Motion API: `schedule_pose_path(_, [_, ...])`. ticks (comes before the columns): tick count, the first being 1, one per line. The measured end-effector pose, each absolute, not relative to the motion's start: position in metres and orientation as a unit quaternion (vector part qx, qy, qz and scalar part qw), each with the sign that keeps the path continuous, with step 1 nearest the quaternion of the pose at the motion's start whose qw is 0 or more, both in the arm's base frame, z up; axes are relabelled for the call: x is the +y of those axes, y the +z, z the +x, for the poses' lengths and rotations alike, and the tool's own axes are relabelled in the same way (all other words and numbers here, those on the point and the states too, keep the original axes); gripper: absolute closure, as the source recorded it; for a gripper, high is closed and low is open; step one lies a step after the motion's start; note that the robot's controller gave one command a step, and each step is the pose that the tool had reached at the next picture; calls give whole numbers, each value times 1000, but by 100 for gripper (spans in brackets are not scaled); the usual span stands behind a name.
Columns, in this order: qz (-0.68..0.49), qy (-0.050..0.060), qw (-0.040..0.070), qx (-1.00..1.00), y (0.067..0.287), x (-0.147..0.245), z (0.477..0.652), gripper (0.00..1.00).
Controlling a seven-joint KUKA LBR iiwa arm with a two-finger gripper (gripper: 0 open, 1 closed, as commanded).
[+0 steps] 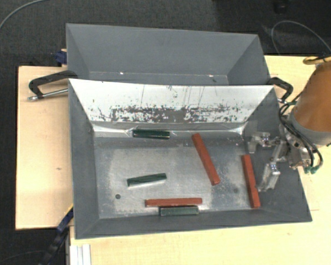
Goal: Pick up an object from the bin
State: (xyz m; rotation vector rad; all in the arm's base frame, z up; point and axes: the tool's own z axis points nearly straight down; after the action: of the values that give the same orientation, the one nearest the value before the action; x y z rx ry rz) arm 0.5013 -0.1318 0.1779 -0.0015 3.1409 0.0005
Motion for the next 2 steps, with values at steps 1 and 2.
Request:
schedule_pose_path(1, [-150, 1, -1, 989, 146, -74, 513, 0])
schedule_pose_path(2, [-262, 0, 4, 965, 189, -43, 509, 0])
